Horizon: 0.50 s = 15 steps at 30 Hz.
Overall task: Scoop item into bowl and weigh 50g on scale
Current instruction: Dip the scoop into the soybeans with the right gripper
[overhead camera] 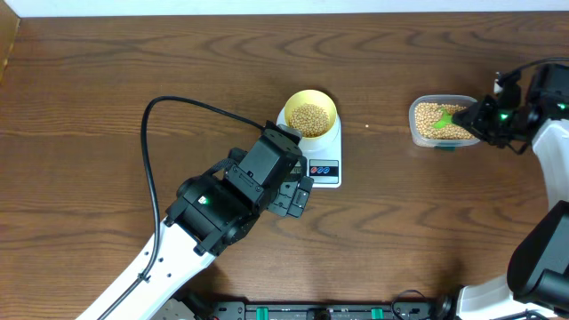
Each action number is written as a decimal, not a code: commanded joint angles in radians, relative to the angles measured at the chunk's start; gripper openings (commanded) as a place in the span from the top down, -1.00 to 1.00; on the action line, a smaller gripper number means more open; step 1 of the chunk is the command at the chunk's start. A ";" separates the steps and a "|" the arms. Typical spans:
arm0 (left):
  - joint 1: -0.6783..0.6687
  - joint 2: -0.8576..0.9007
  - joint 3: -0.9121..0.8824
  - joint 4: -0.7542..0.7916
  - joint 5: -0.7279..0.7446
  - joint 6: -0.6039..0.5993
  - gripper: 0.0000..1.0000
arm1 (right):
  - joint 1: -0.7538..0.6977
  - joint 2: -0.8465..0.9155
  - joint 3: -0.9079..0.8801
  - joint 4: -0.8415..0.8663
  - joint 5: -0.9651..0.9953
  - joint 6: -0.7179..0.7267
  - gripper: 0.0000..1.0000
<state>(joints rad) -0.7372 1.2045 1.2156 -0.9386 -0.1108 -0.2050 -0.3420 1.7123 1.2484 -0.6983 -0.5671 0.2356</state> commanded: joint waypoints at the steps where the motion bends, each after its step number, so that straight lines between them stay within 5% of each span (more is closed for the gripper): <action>1: 0.003 0.002 0.011 -0.003 -0.010 0.013 -1.00 | -0.040 0.012 -0.006 -0.005 -0.082 -0.048 0.98; 15: 0.003 0.002 0.011 -0.003 -0.010 0.013 -1.00 | -0.140 0.012 -0.006 -0.015 -0.374 -0.148 0.98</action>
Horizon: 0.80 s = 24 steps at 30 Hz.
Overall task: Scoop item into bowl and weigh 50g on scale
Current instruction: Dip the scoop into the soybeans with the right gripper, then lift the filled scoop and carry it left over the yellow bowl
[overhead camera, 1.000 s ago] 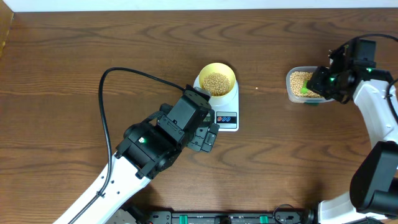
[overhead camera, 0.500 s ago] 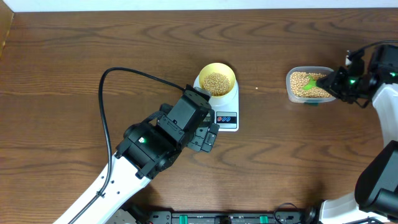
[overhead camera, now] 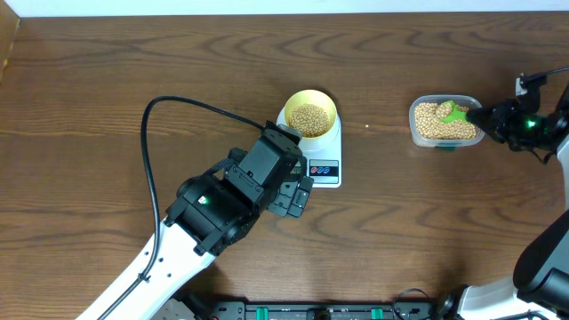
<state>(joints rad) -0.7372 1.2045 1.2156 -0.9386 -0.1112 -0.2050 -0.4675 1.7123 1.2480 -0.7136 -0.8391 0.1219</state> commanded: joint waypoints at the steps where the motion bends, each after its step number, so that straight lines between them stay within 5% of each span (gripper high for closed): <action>1: 0.003 0.002 0.011 -0.003 -0.010 0.013 -1.00 | -0.019 0.012 -0.006 0.002 -0.117 -0.035 0.98; 24: 0.003 0.002 0.011 -0.003 -0.010 0.013 -1.00 | -0.023 0.012 -0.006 0.016 -0.593 -0.014 0.98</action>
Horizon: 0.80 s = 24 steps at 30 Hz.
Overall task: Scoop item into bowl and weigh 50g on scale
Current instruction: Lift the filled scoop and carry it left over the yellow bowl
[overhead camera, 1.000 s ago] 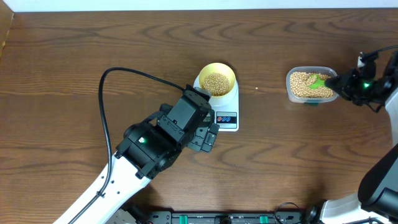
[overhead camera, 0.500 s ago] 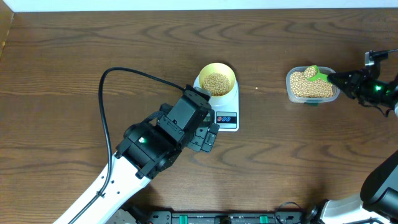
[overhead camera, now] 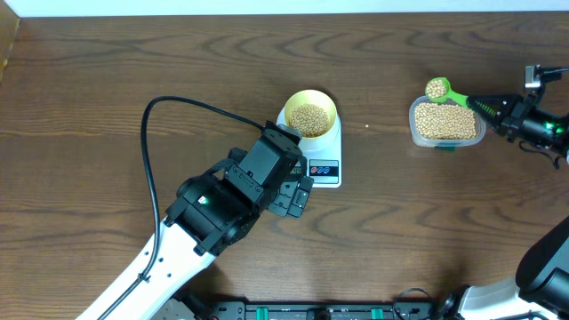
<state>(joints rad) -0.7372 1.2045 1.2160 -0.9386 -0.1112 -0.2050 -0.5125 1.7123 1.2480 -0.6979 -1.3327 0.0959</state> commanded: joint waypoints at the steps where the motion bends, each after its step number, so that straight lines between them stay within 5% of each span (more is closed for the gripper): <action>1: 0.003 0.002 0.011 -0.003 -0.010 0.013 -1.00 | 0.034 0.012 -0.006 0.004 -0.113 0.018 0.98; 9: 0.003 0.002 0.011 -0.003 -0.010 0.013 -1.00 | 0.187 0.012 -0.006 0.148 -0.171 0.172 0.98; 24: 0.003 0.002 0.011 -0.003 -0.010 0.013 -1.00 | 0.414 0.012 -0.006 0.772 -0.151 0.656 0.98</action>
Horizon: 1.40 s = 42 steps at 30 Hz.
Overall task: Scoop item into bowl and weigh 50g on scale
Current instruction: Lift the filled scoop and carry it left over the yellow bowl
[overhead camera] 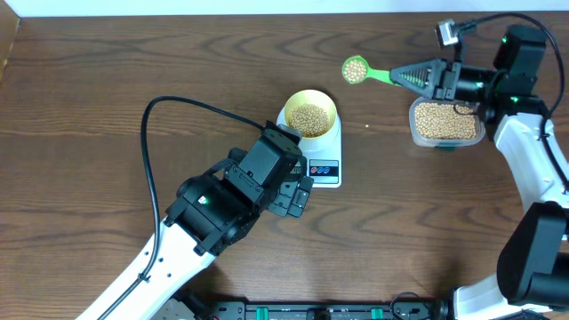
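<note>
A yellow bowl (310, 114) part full of tan beans sits on the white scale (325, 169) at the table's middle. My right gripper (402, 76) is shut on the handle of a green scoop (356, 68) loaded with beans, held in the air just right of and beyond the bowl. A clear container (445, 122) of the same beans stands at the right. My left gripper (300, 193) rests low beside the scale's front left; whether its fingers are open or shut is not visible.
The left arm's black cable (178, 111) loops over the table left of the scale. The table's far edge (284, 14) runs close behind the scoop.
My right gripper has moved left with the loaded scoop, from over the container's far left corner to a spot near the bowl's far right. The left arm has not moved.
The right gripper first held the scoop dug into the beans in the container. Then the scoop lay shallower in the beans, then it was up at the container's far corner, full. Now it hangs close to the bowl. The left arm stayed still throughout.
</note>
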Each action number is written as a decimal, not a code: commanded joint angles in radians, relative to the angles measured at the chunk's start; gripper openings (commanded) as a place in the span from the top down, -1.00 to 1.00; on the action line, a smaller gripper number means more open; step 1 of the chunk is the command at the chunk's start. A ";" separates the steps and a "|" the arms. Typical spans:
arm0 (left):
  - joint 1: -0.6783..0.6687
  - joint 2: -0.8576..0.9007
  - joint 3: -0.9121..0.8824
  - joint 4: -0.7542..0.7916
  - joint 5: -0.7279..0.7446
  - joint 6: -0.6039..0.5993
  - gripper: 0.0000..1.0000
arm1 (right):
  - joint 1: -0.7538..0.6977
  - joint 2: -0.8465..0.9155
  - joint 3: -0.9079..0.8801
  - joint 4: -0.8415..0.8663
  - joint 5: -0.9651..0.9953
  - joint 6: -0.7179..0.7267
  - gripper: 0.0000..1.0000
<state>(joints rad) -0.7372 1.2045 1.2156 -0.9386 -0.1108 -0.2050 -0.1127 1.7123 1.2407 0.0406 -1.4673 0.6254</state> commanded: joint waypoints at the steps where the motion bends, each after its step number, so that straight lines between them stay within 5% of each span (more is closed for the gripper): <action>1: 0.003 0.002 0.011 -0.003 -0.010 0.013 -1.00 | 0.021 0.012 0.002 0.051 -0.016 0.136 0.98; 26: 0.003 0.002 0.011 -0.003 -0.010 0.013 -1.00 | 0.140 0.028 0.001 0.056 0.010 -0.097 0.97; 42: 0.003 0.002 0.011 -0.003 -0.010 0.013 -1.00 | 0.173 0.029 0.002 -0.282 0.191 -0.417 0.98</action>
<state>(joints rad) -0.7372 1.2045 1.2156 -0.9386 -0.1112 -0.2050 0.0330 1.7344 1.2404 -0.2348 -1.3205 0.2890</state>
